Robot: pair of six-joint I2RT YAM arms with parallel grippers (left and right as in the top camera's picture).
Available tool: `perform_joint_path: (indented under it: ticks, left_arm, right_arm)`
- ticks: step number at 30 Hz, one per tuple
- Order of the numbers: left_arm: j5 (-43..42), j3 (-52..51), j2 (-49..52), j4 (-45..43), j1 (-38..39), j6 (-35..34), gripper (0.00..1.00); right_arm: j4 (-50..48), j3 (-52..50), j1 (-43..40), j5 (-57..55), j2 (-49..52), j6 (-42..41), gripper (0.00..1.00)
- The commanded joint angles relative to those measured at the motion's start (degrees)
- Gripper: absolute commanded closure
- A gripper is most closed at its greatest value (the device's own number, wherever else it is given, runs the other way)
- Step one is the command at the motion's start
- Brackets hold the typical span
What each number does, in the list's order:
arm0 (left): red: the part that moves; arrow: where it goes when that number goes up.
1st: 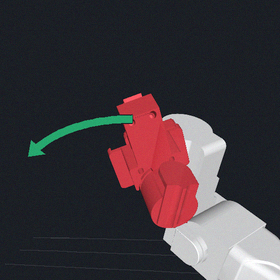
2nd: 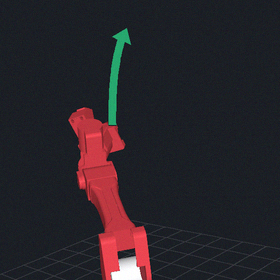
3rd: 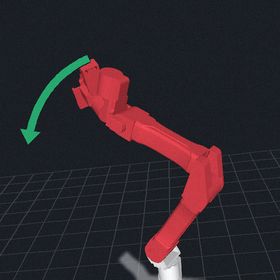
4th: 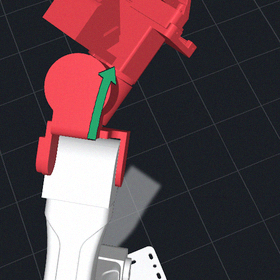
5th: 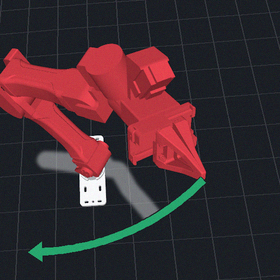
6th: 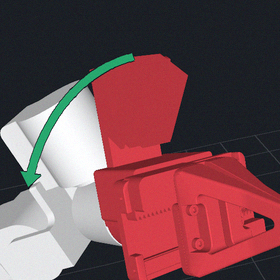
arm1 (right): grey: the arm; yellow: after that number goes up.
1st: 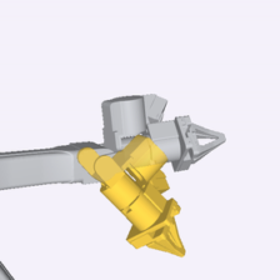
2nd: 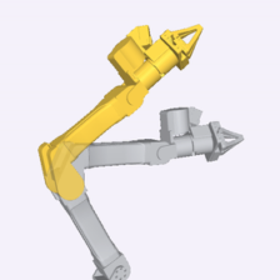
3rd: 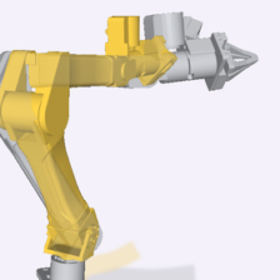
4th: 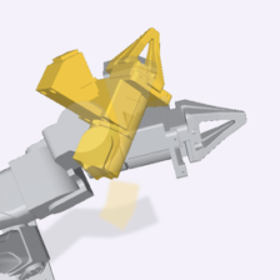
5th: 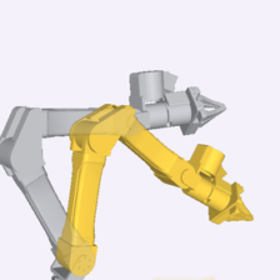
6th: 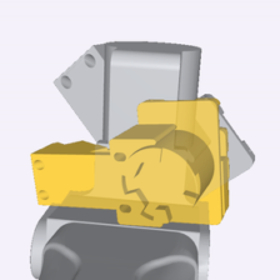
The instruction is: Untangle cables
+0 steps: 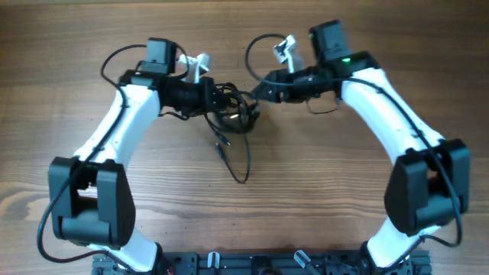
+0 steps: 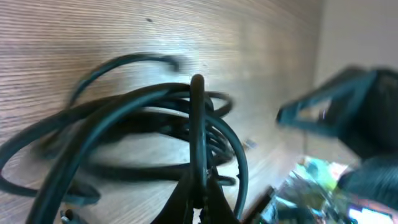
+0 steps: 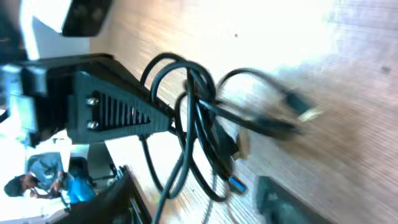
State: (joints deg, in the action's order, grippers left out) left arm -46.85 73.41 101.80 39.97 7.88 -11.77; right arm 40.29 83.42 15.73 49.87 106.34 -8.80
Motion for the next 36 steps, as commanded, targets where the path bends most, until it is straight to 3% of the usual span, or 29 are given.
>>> perform_joint_path:
  ticks: [1, 3, 6, 16, 19, 22, 24, 26, 29, 36]
  left_arm:
    - [-9.27, 0.11, 0.31, 1.42, -1.03, 8.70, 0.96]
    - [-9.57, 0.11, 0.31, 2.08, -0.87, 9.60, 0.96]
    - [-16.06, 0.11, 0.31, 3.98, -0.59, 16.15, 0.96]
    - [-16.11, 0.11, 0.31, 3.76, -0.59, 16.09, 0.96]
    - [-16.13, 0.11, 0.31, 4.09, -0.59, 16.06, 0.96]
    - [-16.11, 0.11, 0.31, 4.39, -0.61, 16.09, 0.96]
    - [-15.61, 0.11, 0.31, 4.48, -0.66, 16.09, 0.96]
    - [-13.97, 0.11, 0.31, 4.63, -0.66, 16.06, 0.96]
    - [-13.75, 0.11, 0.31, 4.70, -0.63, 16.06, 0.96]
    - [-13.73, 0.11, 0.31, 4.70, -0.63, 16.09, 0.96]
  right_arm:
    - [0.11, 1.29, -0.22, 8.09, -1.57, 8.61, 0.29]
    - [-0.13, 1.29, -0.22, 7.98, -1.57, 10.34, 0.28]
    - [-0.11, 1.27, 0.20, -0.52, -1.44, 10.34, 0.28]
    - [3.23, 1.20, 6.64, -3.08, -0.33, 10.10, 0.29]
    - [3.52, 1.20, 8.39, -11.19, -0.33, 8.96, 0.37]
    - [3.50, 1.20, 8.59, -15.72, -0.33, 7.06, 0.56]
    - [3.48, 1.20, 8.52, -17.53, -0.33, 7.06, 0.63]
    - [3.37, 1.20, 8.31, -18.12, -0.33, 7.10, 0.62]
    - [3.26, 1.20, 8.20, -16.98, -0.33, 7.10, 0.51]
    - [1.33, 1.20, 8.15, -14.84, -0.33, 7.08, 0.46]
